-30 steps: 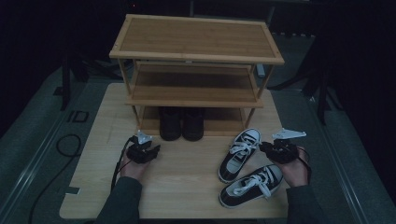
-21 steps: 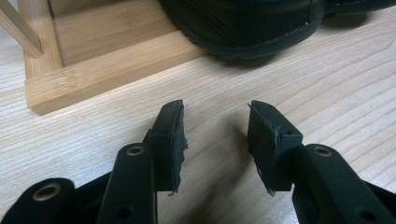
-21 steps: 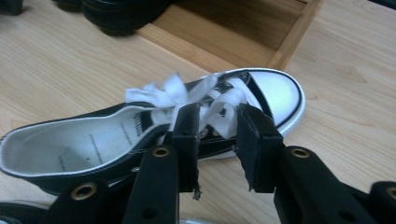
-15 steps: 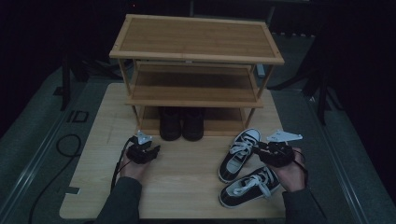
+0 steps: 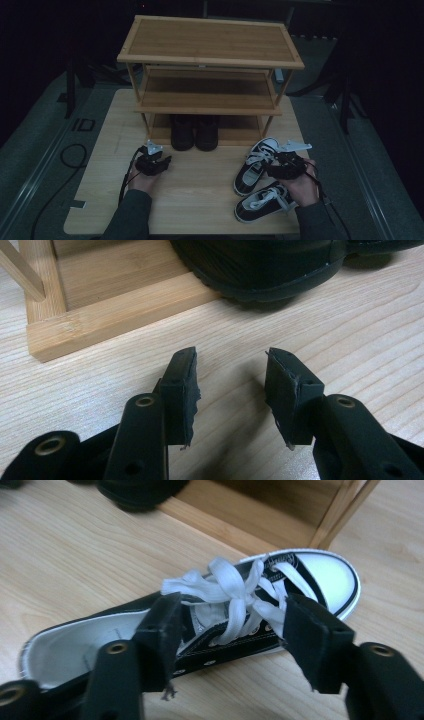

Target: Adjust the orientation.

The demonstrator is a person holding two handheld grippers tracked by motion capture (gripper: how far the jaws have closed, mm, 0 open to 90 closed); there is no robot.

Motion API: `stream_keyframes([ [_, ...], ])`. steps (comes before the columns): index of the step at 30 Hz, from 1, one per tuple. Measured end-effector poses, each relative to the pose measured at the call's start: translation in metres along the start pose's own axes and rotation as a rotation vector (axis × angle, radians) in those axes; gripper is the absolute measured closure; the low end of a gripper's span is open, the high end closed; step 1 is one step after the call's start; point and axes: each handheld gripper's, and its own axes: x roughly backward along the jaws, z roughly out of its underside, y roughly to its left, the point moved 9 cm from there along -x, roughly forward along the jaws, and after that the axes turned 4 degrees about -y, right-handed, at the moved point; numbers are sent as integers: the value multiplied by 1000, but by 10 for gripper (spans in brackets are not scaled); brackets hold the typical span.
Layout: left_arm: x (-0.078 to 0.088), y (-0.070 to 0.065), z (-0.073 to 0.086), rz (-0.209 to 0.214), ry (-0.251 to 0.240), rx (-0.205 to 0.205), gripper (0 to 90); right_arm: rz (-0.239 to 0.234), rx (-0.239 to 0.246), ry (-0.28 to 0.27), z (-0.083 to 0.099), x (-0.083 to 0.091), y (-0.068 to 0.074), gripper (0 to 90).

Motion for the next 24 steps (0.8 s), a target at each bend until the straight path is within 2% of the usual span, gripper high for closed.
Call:
stream_keyframes([
  [3,0,0,0,2,0,-1,565,15,-1,28,4,-5,-1,365],
  [4,0,0,0,3,0,-2,565,37,-6,49,8,-9,-4,353],
  [9,0,0,0,3,0,-2,565,34,-28,66,13,-9,-5,354],
  [12,0,0,0,3,0,-1,565,29,-63,106,19,-10,-5,378],
  [15,0,0,0,3,1,-3,565,25,-77,131,22,-15,-3,385],
  [16,0,0,0,2,2,-3,565,11,-95,153,24,-21,-1,424],
  [17,0,0,0,2,2,-3,565,11,-95,153,24,-21,-1,424],
  [18,0,0,0,3,1,-4,565,-5,-107,177,25,-26,2,529],
  [21,0,0,0,5,1,-5,565,3,-106,184,25,-28,4,574],
  [22,0,0,0,5,1,-5,565,8,-108,184,24,-28,6,655],
  [24,0,0,0,5,0,-5,565,17,-101,187,24,-28,6,681],
])
